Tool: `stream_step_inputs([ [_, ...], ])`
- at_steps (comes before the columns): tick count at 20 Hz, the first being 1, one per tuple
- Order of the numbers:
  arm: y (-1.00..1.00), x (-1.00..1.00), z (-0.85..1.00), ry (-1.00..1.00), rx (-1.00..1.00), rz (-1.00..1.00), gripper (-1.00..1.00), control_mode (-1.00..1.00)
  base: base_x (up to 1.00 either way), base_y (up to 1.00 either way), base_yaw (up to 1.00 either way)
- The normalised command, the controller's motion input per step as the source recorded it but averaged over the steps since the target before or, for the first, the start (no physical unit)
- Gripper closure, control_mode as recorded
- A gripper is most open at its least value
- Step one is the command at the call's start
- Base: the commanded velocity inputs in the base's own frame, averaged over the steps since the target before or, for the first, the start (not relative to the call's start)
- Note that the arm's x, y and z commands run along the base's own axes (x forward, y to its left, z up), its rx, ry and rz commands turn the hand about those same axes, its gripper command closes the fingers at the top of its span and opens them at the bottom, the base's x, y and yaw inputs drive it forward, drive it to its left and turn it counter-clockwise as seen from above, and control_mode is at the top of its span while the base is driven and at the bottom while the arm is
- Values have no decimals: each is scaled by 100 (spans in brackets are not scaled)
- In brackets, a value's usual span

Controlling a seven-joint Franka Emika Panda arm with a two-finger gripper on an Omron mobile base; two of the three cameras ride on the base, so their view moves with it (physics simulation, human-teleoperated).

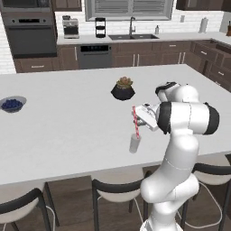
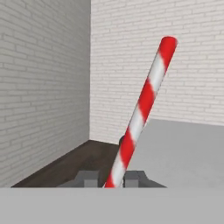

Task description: Take a straw from the drawer in front and place it inside the glass cup on the dining counter.

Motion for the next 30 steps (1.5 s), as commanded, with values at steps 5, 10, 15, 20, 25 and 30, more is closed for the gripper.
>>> stream_step_inputs([
  [5, 3, -9, 14, -1, 0, 0, 100, -100, 0, 0, 0],
  [10, 0, -16, 11, 0, 0, 0, 100, -100, 0, 0, 0],
  [15, 0, -11, 5, 0, 0, 0, 100, -100, 0, 0, 0],
  [20, 0, 0, 0, 0, 0, 0, 100, -100, 0, 0, 0],
  [25, 0, 0, -2, 0, 0, 0, 100, -100, 0, 0, 0],
  [30, 0, 2, -16, 0, 0, 0, 100, -100, 0, 0, 0],
])
